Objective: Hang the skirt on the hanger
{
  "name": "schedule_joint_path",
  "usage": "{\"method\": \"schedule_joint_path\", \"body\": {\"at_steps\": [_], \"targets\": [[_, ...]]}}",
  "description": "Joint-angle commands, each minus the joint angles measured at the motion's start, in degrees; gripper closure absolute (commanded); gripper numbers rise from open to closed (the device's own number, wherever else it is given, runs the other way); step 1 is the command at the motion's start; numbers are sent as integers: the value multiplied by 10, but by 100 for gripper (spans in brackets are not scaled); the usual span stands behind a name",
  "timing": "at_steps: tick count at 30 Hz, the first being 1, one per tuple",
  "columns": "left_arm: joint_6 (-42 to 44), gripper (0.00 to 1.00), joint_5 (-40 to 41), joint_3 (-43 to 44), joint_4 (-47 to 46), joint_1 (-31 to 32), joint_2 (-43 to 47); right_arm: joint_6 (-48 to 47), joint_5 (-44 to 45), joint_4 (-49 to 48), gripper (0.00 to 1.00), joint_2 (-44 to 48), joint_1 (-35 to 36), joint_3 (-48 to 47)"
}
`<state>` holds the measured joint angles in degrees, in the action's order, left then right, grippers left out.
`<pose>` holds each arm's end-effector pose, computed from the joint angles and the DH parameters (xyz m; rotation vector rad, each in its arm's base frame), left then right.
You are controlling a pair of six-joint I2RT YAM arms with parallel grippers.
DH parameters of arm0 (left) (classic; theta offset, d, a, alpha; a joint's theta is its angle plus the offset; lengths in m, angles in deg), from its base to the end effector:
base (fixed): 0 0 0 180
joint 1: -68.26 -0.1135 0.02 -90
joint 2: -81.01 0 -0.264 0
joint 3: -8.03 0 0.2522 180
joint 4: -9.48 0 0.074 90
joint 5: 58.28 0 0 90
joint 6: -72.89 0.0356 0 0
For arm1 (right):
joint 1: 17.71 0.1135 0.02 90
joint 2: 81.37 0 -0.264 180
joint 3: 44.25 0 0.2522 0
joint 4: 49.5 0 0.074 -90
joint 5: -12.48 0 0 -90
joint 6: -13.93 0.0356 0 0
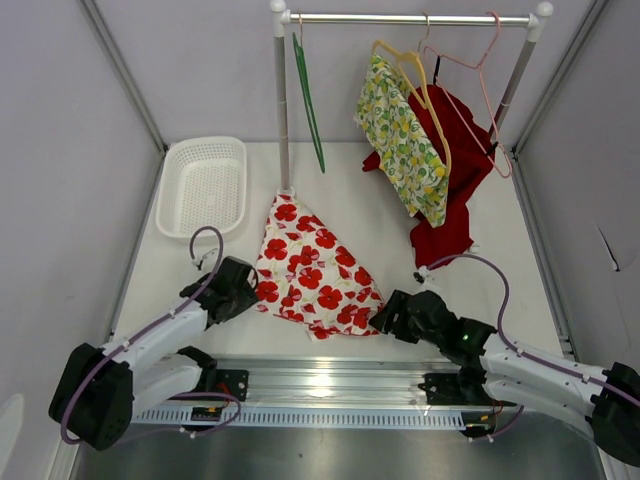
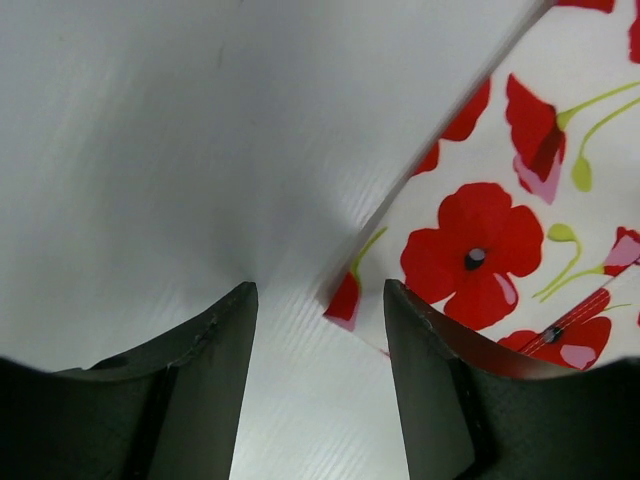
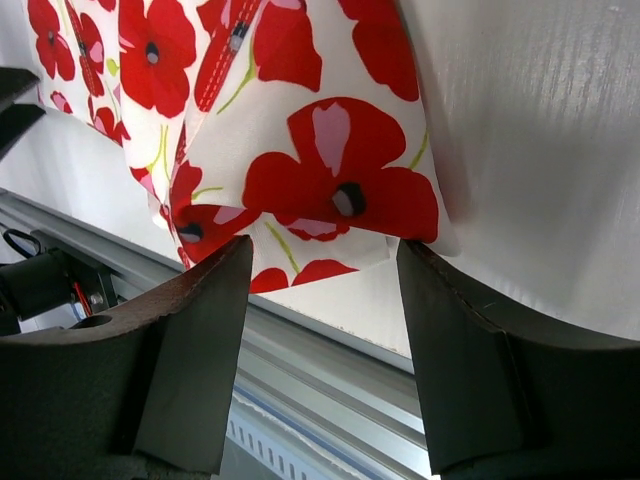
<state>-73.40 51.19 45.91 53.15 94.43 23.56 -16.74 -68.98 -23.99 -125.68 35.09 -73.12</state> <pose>0.1524 -0.0617 0.1555 -0.7693 2.4554 -0.0713 0.0989 0.1216 0.1592 0.2205 2.4150 0.8164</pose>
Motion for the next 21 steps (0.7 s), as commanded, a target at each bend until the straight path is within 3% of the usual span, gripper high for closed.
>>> {"method": "schedule_joint_path", "body": {"at_steps": [1,4,21], "targets": [[22,41,-33,-7,-71,-6,-37,-15,-15,-47,36,-4,-6,10],[27,43,-44,-7,-100,-6,-65,-15,-20,-54,37,-10,-7,18],[43,94,-63,-11,-129,-6,-90,29,-34,-130,45,-42,-13,54]]}}
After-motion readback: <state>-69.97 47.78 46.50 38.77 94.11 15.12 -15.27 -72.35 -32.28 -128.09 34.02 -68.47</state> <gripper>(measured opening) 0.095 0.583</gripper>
